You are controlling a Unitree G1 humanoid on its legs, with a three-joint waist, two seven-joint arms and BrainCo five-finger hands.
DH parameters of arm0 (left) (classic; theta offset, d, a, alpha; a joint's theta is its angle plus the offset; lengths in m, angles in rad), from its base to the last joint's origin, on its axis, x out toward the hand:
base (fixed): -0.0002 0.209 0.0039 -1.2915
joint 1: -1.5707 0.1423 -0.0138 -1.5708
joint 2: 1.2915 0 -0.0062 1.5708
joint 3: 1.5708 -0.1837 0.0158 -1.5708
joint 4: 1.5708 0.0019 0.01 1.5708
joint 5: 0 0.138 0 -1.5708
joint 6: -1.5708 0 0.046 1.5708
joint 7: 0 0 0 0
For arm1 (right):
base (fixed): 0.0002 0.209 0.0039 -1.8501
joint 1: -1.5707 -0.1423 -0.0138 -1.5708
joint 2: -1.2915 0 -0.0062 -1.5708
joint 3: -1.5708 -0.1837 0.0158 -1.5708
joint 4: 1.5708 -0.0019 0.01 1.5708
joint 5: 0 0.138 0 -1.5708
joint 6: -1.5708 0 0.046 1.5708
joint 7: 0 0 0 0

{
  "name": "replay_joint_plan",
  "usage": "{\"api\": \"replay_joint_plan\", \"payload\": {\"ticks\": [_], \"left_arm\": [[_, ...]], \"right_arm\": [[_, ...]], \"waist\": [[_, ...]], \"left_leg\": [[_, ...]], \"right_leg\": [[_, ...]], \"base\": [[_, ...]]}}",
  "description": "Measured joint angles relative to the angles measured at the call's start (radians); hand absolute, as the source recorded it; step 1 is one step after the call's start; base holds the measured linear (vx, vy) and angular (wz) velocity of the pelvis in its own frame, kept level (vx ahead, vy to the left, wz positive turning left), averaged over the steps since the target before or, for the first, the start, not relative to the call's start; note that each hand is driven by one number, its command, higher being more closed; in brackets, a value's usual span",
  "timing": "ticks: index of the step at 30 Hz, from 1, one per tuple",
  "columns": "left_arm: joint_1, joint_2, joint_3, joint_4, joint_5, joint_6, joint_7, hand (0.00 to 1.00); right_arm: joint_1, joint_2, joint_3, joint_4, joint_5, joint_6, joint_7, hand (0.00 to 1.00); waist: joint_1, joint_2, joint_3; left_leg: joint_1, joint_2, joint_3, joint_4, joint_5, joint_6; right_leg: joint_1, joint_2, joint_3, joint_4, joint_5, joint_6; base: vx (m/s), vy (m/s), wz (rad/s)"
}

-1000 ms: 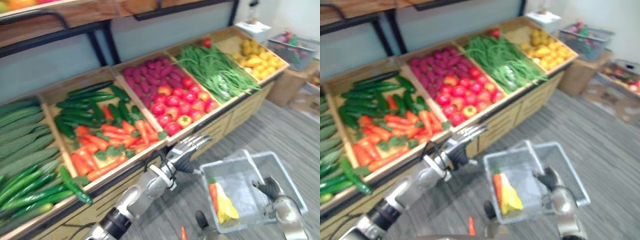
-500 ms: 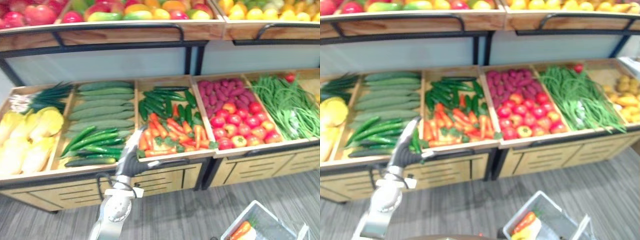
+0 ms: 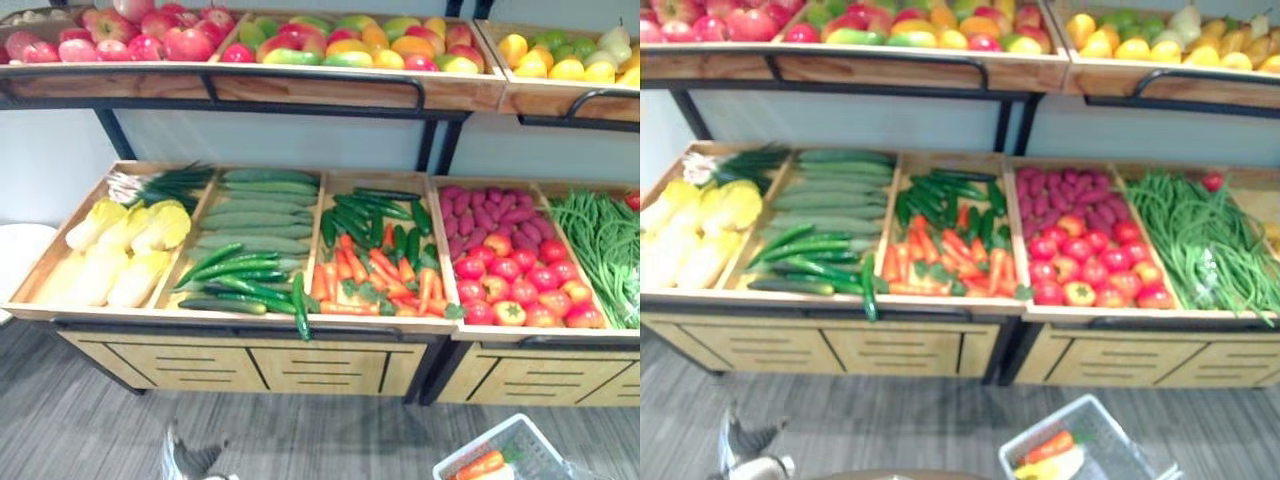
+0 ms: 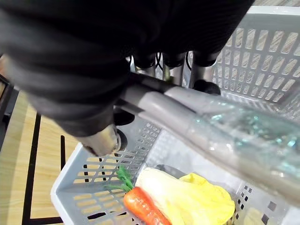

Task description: Pick vegetable in the basket

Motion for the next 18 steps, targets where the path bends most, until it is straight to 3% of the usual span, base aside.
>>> {"api": "replay_joint_plan", "payload": {"ticks": [5, 12, 18], "left_arm": [[-0.018, -0.018, 0.076, 0.27, -0.127, 0.013, -0.034, 0.0], [-0.043, 0.015, 0.103, 0.364, -0.197, 0.05, -0.13, 0.0], [-0.084, 0.033, 0.072, 0.395, -0.208, 0.048, -0.204, 0.0]], "right_arm": [[-0.013, 0.002, -0.002, 0.049, 0.001, -0.011, -0.025, 1.0], [-0.046, -0.018, 0.037, 0.098, -0.007, -0.016, -0.017, 1.0], [-0.056, -0.044, 0.084, 0.129, -0.021, -0.016, 0.022, 1.0]], "waist": [[-0.004, 0.002, -0.008], [-0.029, 0.009, -0.007], [-0.03, 0.015, 0.006]], "left_leg": [[0.018, 0.003, 0.003, -0.031, 0.014, -0.01], [0.034, 0.012, 0.04, -0.027, 0.003, -0.016], [0.051, 0.016, 0.086, -0.009, -0.021, -0.019]], "right_leg": [[-0.002, 0.012, 0.01, -0.022, 0.002, 0.002], [-0.004, 0.027, 0.052, -0.032, 0.011, 0.014], [-0.014, 0.032, 0.099, -0.031, 0.013, 0.016]], "base": [[0.05, -0.011, -0.04], [0.06, -0.01, -0.19], [0.0, -0.007, -0.21]]}}
